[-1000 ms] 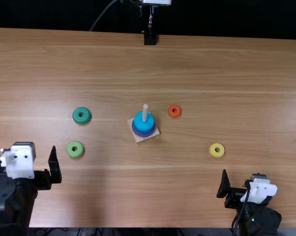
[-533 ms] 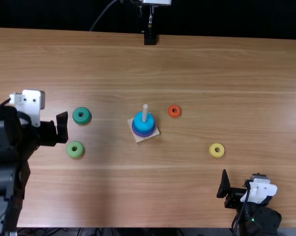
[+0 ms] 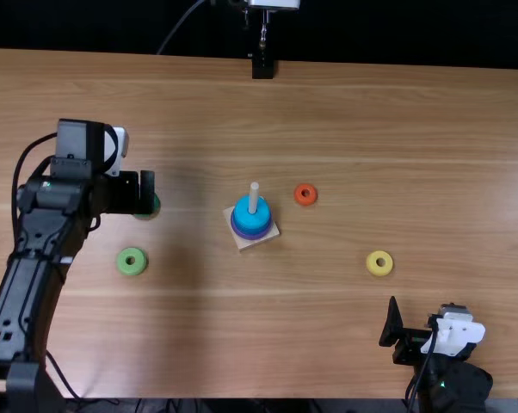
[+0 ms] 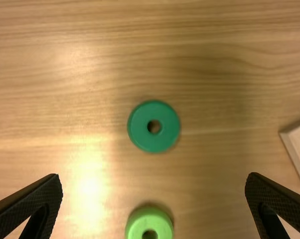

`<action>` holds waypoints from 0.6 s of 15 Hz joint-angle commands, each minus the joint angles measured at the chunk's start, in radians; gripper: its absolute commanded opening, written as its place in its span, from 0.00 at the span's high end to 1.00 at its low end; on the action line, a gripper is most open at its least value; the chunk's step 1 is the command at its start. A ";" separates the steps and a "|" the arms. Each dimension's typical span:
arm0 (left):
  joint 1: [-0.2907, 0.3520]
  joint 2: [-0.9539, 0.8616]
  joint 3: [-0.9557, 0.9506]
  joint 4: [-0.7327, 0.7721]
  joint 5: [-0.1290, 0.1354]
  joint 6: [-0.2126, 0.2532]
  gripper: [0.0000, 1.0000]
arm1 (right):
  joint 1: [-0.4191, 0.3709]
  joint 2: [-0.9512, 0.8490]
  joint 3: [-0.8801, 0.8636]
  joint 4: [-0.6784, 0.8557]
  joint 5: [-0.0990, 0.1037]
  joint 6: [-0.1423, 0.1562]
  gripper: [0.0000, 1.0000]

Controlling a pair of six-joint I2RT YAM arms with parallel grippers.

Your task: Build the Hanoi tower: stack the rings onto the peg from bottom to top in this color order: purple, dark blue, light blue, dark green, light green, yellow, orange.

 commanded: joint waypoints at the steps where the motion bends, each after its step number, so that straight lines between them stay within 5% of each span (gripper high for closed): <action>1: -0.004 0.064 0.042 -0.002 -0.014 -0.012 0.00 | -0.008 -0.012 -0.105 -0.059 -0.001 0.002 0.00; 4: -0.013 0.189 0.079 -0.002 0.027 -0.012 0.00 | -0.008 -0.012 -0.105 -0.059 -0.001 0.002 0.00; 9: -0.041 0.308 0.111 -0.002 0.032 -0.008 0.00 | -0.008 -0.012 -0.105 -0.059 -0.001 0.002 0.00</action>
